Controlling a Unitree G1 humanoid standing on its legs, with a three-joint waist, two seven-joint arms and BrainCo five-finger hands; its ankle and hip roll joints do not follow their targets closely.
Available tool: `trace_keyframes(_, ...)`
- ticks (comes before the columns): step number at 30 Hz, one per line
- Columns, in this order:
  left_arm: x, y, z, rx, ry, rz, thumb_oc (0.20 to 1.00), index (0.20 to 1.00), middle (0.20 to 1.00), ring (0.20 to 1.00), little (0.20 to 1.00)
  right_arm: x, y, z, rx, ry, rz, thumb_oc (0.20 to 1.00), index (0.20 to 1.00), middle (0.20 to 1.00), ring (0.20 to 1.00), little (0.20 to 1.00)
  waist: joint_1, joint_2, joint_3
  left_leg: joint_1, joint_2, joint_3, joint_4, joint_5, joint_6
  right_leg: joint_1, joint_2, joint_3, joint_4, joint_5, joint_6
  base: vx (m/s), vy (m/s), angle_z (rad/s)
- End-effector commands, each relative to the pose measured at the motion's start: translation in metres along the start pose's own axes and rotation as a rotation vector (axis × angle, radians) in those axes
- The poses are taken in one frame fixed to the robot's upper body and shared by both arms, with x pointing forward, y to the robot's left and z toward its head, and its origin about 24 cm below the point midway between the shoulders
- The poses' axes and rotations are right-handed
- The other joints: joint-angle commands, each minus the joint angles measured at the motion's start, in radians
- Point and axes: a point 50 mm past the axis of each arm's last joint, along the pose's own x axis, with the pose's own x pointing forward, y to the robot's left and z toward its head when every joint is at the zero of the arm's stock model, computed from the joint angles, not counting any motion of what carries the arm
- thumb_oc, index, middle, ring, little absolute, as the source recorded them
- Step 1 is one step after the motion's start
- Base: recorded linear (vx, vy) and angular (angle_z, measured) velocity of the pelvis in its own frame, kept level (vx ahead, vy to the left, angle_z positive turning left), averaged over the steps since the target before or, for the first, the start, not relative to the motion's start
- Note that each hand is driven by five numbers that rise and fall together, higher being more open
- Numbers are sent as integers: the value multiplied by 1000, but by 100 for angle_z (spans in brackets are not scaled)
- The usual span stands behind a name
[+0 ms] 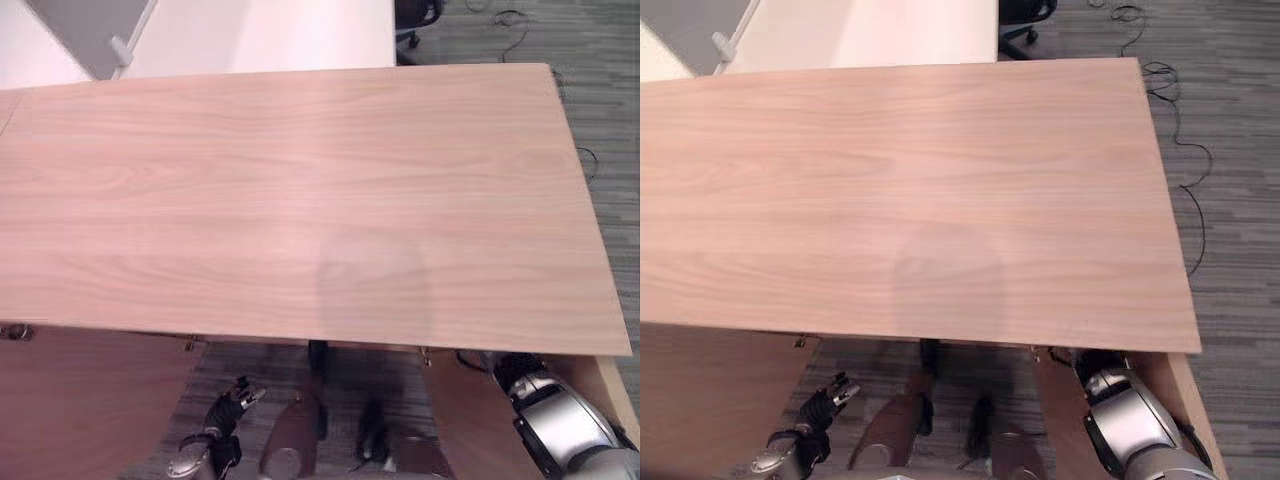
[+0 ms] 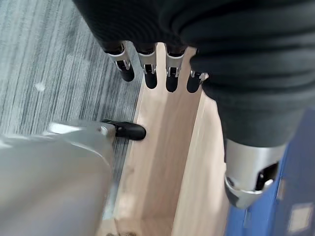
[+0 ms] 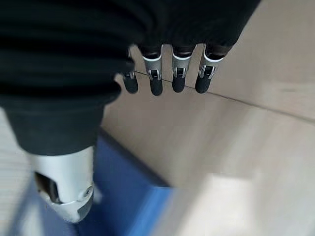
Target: Put the empty folder in the office cabinet
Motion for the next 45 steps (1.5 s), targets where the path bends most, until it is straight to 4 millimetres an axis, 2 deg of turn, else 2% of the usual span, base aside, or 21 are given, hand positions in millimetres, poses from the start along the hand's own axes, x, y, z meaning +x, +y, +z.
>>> trace_keyframes(1,-10,9,-10,36,10,31,1000,1000,1000,1000,1000,3,-52,-7,-54,36,-135,1000,1000,1000,1000,1000,27,-17,-11,86,-9,92,4,327,-79,104,16,-8,-232,49,25,-6,49,29)
trace_keyframes(12,-4,2,-5,36,3,26,1000,1000,1000,1000,1000,6,-56,6,-47,19,-152,1000,1000,1000,1000,1000,16,-37,13,60,-8,99,4,331,-75,70,17,0,-244,70,24,-22,-16,-14)
trace_keyframes(18,-6,4,-7,33,7,29,1000,1000,1000,1000,1000,4,-51,-4,-51,39,-131,1000,1000,1000,1000,1000,7,-35,12,69,-2,95,4,328,-76,75,22,2,-250,70,23,-19,-41,22)
trace_keyframes(25,-5,5,-9,43,15,31,1000,1000,1000,1000,1000,2,-54,-6,-59,34,-133,1000,1000,1000,1000,1000,1,-24,12,73,4,92,4,332,-83,72,27,3,-239,59,17,-25,-40,-5)
trace_keyframes(29,-2,3,1,24,-23,37,1000,1000,1000,1000,1000,6,-68,22,-71,-50,-166,1000,1000,1000,1000,1000,16,11,58,53,36,85,4,361,-106,25,44,-8,-153,8,-13,-121,-121,-2)
trace_keyframes(31,-1,2,3,19,-30,34,1000,1000,1000,1000,1000,7,-69,26,-71,-62,-172,1000,1000,1000,1000,1000,20,16,63,48,46,84,4,368,-114,27,53,-12,-152,-2,-18,-53,-98,2)
trace_keyframes(33,-1,1,8,7,-47,22,1000,1000,1000,1000,1000,7,-68,29,-67,-81,-174,1000,1000,1000,1000,1000,27,21,72,41,76,79,4,389,-133,37,77,-33,-155,-26,-32,-55,-219,5)
trace_keyframes(34,1,-2,15,13,-68,8,1000,1000,1000,1000,1000,6,-68,34,-66,-110,-181,1000,1000,1000,1000,1000,30,18,96,10,104,72,70,402,-147,56,99,-57,-154,-50,-47,-115,-308,9)
trace_keyframes(35,1,-4,20,18,-83,-6,1000,1000,1000,1000,1000,5,-71,36,-67,-121,-189,1000,1000,1000,1000,1000,30,13,108,-17,108,65,132,389,-146,54,100,-65,-146,-53,-55,-174,-294,22)
trace_keyframes(37,2,-7,27,34,-106,-27,1000,1000,1000,1000,1000,5,-70,38,-71,-135,-188,1000,1000,1000,1000,1000,18,-14,116,-35,104,66,240,298,-122,28,77,-71,-136,-39,-65,-133,-135,38)
trace_keyframes(38,2,-7,27,34,-106,-27,1000,1000,1000,1000,1000,5,-70,38,-71,-135,-187,1000,1000,1000,1000,1000,18,-13,115,-38,105,66,243,296,-122,27,77,-71,-135,-40,-64,-107,-96,37)
trace_keyframes(39,2,-8,32,52,-121,-42,1000,1000,1000,1000,1000,5,-71,45,-72,-158,-191,1000,1000,1000,1000,1000,1,-29,118,-45,93,47,318,235,-99,6,62,-64,-129,-26,-68,-59,-34,16)
trace_keyframes(40,3,-10,32,57,-122,-49,1000,1000,1000,1000,1000,5,-68,47,-81,-173,-181,1000,1000,1000,1000,1000,-9,-27,114,-21,100,51,297,218,-98,-2,65,-60,-126,-25,-65,-61,-11,9)
trace_keyframes(42,3,-15,36,58,-135,-70,1000,1000,1000,1000,1000,3,-72,51,-90,-192,-188,1000,1000,1000,1000,1000,-24,-10,119,17,104,58,248,216,-100,-27,68,-56,-112,-15,-60,-46,73,6)
trace_keyframes(45,5,-19,45,73,-169,-85,1000,1000,1000,1000,1000,3,-90,65,-88,-226,-244,1000,1000,1000,1000,1000,-36,10,127,-4,89,69,226,210,-97,-113,37,-57,-53,-7,-61,-102,121,13)
